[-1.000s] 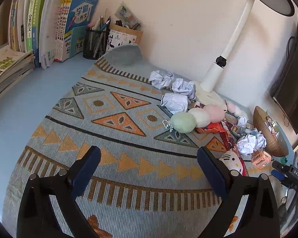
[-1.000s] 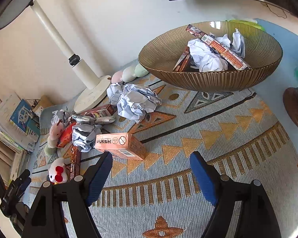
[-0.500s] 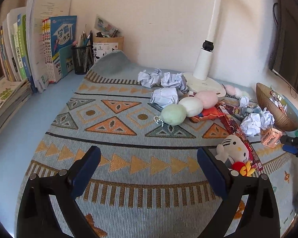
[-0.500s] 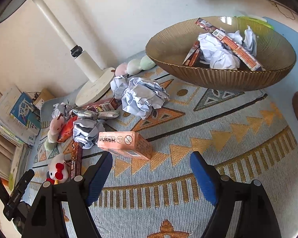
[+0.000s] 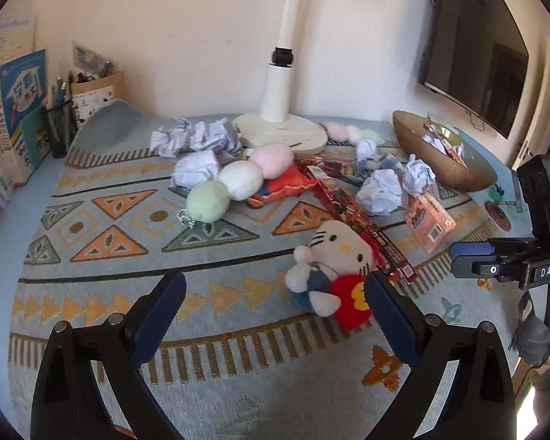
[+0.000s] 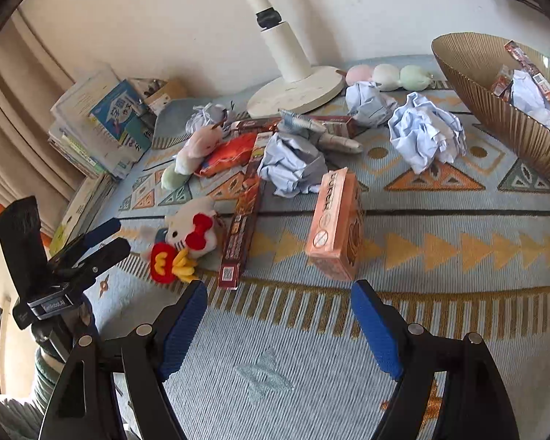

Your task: Organize objects

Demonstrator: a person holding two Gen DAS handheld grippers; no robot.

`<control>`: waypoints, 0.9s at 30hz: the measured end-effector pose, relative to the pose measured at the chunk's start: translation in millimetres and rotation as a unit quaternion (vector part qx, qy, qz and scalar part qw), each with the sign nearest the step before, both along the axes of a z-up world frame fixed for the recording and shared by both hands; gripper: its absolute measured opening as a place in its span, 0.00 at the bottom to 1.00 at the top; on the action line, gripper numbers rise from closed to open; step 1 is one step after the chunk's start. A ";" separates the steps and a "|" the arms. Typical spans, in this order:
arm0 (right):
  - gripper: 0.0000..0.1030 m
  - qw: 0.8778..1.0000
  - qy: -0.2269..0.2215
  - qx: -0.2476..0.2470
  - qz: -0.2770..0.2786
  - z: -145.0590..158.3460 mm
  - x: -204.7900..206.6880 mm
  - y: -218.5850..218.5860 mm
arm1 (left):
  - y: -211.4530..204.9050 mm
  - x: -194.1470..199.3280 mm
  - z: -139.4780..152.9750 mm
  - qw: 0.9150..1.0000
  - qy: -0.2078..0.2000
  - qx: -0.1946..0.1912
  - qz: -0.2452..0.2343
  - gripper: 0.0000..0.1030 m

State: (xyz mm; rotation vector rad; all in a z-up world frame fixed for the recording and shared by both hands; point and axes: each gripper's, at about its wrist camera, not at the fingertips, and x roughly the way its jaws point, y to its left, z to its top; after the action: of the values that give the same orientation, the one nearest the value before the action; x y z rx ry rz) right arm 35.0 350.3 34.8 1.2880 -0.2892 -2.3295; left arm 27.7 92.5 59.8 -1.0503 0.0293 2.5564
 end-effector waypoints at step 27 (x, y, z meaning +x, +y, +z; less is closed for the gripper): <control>0.77 0.988 0.033 0.064 -0.138 25.0 -19.9 21.2 | 47.5 -32.7 -24.4 0.993 -0.053 -0.024 -0.102 0.59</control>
State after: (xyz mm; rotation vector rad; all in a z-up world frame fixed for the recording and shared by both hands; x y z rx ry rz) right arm 15.1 371.5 59.8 1.2964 -0.3177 -2.6566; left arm -5.0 140.0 35.4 -1.1384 0.1629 2.3240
